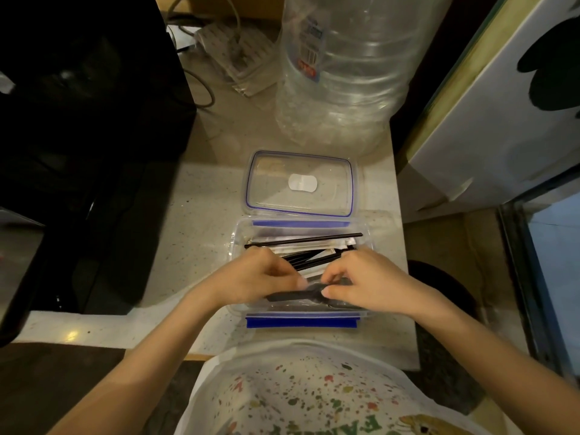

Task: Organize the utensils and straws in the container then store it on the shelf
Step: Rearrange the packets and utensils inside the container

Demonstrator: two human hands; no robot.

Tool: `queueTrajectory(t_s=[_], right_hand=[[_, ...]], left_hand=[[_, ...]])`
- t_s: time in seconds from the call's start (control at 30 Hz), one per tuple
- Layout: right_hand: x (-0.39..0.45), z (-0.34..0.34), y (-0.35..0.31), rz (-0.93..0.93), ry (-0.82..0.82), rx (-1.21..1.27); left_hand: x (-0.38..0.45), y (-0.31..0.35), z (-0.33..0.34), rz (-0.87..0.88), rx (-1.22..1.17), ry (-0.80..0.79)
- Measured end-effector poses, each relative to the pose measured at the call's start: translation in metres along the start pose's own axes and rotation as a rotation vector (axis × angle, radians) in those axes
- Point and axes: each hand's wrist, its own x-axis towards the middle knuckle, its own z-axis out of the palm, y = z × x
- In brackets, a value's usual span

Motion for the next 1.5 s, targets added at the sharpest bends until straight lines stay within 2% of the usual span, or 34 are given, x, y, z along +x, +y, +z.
queueTrajectory(t_s=[0.07, 0.13, 0.23, 0.4, 0.7, 0.83, 0.97, 1.33, 1.5], right_hand=[[-0.001, -0.003, 0.003, 0.009, 0.000, -0.022], [-0.002, -0.005, 0.005, 0.006, 0.002, -0.047], [-0.002, -0.005, 0.003, -0.024, -0.011, -0.077], [-0.005, 0.003, 0.000, -0.061, -0.013, -0.126], [-0.003, -0.004, -0.002, -0.004, 0.034, -0.075], [0.008, 0.008, -0.012, 0.118, 0.049, -0.081], [0.019, 0.021, -0.021, 0.187, -0.030, -0.069], [0.033, 0.022, -0.028, 0.003, -0.112, -0.517], [0.031, 0.023, -0.029, -0.094, -0.128, -0.572]], left_hand=[[0.004, -0.001, -0.001, -0.024, 0.015, 0.133], [0.009, -0.003, -0.002, -0.023, 0.250, 0.225], [0.014, -0.004, 0.000, -0.044, 0.564, 0.207], [0.022, -0.007, 0.009, -0.020, 0.754, 0.118], [0.028, -0.005, 0.001, 0.030, 0.815, 0.200], [0.033, -0.001, -0.008, 0.033, 0.858, 0.224], [0.033, -0.003, -0.006, 0.032, 0.798, 0.180], [0.025, -0.004, -0.012, 0.050, 0.707, 0.204], [0.018, -0.005, -0.011, 0.083, 0.734, 0.211]])
